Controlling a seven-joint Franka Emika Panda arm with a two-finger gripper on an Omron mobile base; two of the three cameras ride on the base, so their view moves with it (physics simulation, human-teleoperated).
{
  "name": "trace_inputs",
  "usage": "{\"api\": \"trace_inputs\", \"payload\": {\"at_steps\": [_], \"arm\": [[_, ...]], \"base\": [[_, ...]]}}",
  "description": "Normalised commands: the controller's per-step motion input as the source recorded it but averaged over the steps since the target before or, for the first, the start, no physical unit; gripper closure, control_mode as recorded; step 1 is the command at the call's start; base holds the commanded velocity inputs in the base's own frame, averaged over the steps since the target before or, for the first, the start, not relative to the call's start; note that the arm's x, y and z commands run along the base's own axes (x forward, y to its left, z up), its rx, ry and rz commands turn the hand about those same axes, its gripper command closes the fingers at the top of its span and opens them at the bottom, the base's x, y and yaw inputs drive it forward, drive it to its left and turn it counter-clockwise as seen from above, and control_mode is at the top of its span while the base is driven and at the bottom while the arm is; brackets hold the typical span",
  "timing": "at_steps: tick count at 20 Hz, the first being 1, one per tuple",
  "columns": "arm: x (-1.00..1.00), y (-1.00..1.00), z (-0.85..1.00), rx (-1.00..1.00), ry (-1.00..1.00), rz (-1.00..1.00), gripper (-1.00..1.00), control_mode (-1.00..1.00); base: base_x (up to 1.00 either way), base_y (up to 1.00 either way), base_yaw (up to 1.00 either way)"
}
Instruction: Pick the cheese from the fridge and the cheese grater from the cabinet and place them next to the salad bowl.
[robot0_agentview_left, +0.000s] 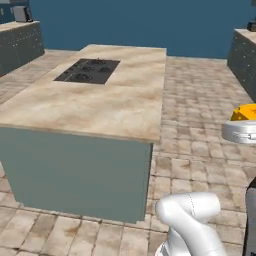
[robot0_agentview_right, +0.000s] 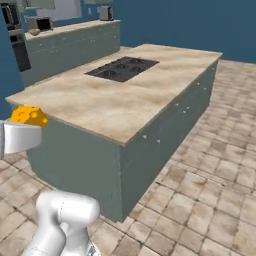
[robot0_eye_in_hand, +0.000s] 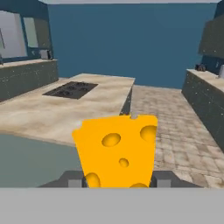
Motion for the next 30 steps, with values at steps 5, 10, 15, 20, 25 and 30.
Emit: {"api": "trace_inputs", "payload": {"at_steps": [5, 10, 15, 20, 25, 30], "arm": [[0.00, 0.00, 0.00, 0.00, 0.00, 0.00, 1.00, 1.00], [0.00, 0.00, 0.00, 0.00, 0.00, 0.00, 1.00, 1.00], [0.00, 0.00, 0.00, 0.00, 0.00, 0.00, 1.00, 1.00], [0.00, 0.00, 0.00, 0.00, 0.00, 0.00, 1.00, 1.00], [0.00, 0.00, 0.00, 0.00, 0.00, 0.00, 1.00, 1.00], [0.00, 0.00, 0.00, 0.00, 0.00, 0.00, 1.00, 1.00]], "base": [[-0.26, 0.93, 0.77], [0.08, 0.60, 0.57], [0.63, 0.98, 0.33], [1.00, 1.00, 0.01], [1.00, 0.98, -0.06], [1.00, 0.86, -0.21]]}}
